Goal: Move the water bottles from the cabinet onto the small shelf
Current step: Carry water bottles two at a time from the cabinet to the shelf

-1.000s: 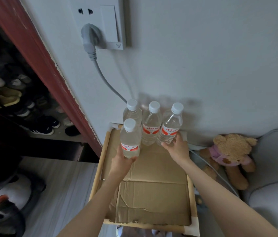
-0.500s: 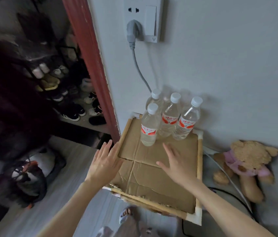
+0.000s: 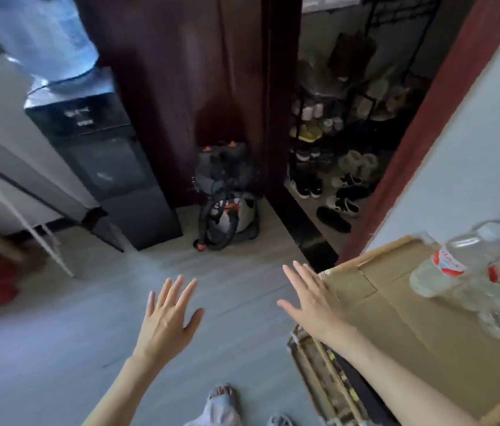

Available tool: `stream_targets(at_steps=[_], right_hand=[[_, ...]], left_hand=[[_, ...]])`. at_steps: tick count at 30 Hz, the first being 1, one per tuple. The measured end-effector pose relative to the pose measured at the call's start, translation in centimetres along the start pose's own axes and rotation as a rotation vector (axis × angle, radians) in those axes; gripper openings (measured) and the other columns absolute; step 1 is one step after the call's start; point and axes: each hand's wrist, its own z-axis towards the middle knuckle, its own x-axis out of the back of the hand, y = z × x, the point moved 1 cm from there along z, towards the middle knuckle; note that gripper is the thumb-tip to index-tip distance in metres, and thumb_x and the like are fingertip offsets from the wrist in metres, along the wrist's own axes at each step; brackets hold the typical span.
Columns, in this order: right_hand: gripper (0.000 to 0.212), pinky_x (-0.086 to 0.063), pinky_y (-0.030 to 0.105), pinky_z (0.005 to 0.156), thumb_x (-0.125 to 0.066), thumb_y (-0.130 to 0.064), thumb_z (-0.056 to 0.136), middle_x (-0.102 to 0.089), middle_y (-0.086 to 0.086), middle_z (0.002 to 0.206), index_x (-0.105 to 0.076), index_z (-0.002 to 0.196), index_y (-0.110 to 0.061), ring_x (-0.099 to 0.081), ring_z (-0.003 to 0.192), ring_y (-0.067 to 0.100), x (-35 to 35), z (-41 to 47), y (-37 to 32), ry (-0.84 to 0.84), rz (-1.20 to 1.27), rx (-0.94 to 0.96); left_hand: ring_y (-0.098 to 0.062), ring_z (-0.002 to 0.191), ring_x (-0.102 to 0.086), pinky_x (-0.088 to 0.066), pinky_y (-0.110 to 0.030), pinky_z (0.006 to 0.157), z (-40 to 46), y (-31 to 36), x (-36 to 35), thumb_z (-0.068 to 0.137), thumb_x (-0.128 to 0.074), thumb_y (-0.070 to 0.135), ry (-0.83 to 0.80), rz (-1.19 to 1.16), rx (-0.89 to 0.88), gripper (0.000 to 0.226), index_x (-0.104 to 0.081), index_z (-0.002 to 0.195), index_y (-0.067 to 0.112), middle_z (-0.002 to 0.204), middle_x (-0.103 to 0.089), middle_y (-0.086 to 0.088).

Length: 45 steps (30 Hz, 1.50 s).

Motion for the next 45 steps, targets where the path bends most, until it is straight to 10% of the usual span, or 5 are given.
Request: stream_targets(at_steps=[24,33,45], right_hand=[[0.065,-0.016,0.055,0.109,-0.059,-0.041,0.083,-0.035,0.014,0.145,-0.034,0.139,-0.017,-0.028,0.136,0.033,-26.3,-2.6,-61.7,-0.388,-0.095,1.149],[0.070,-0.026,0.057,0.104,-0.034,-0.060,0.080,-0.043,0.013,0.141,-0.038,0.136,-0.018,-0.038,0.131,0.034,-36.4,-3.3,-79.4,-0.485,-0.167,1.411],[0.068,-0.007,0.048,0.113,-0.047,-0.049,0.088,-0.023,0.007,0.152,-0.021,0.143,-0.020,-0.015,0.141,0.026,-45.3,1.7,-107.5,-0.507,-0.109,1.586]], left_hand=[[-0.032,0.136,-0.026,-0.022,-0.050,0.108,-48.3,-37.0,4.7,0.079,-0.023,0.056,0.401,-0.160,1.235,0.069,-0.036,0.136,0.020,0.144,-0.037,-0.012],[-0.033,0.134,-0.030,-0.024,-0.050,0.106,-57.5,-46.2,3.2,0.078,-0.025,0.056,0.433,-0.204,1.547,0.069,-0.041,0.134,0.020,0.142,-0.040,-0.012],[-0.027,0.140,-0.014,-0.011,-0.043,0.112,-62.1,-68.9,11.0,0.076,-0.016,0.059,0.621,-0.128,1.736,0.075,-0.032,0.138,0.020,0.150,-0.026,-0.008]])
